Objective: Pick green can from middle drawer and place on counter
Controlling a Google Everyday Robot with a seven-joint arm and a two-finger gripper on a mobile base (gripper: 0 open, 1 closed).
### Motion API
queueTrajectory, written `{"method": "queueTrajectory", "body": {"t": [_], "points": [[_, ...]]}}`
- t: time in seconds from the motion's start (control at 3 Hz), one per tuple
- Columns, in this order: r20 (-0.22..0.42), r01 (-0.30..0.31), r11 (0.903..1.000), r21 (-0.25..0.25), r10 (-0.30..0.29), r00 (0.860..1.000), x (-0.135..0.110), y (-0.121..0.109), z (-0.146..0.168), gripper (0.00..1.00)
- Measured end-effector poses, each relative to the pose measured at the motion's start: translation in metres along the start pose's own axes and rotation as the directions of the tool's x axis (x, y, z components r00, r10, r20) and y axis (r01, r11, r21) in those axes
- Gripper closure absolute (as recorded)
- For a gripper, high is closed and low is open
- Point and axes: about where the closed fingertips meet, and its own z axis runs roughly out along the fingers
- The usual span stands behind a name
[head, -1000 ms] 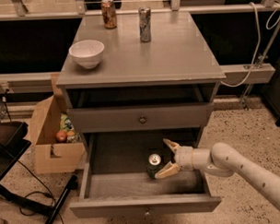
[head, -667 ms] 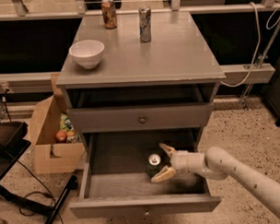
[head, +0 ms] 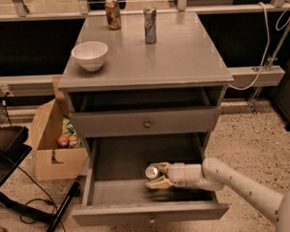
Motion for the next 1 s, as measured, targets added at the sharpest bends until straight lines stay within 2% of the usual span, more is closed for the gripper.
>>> {"method": "queueTrajectory", "body": {"t": [0.33,0.67,1.0], "points": [[-0.006,-0.062,0.9981,-0.003,0.062,0.998,-0.006,0.000,0.009,0.65],[-0.038,-0.143,0.9893,0.028,0.144,0.989,-0.040,-0.002,-0.014,0.88],[-0.039,-0.219,0.9722,0.082,0.223,0.974,-0.107,0.008,-0.069,1.00]]}}
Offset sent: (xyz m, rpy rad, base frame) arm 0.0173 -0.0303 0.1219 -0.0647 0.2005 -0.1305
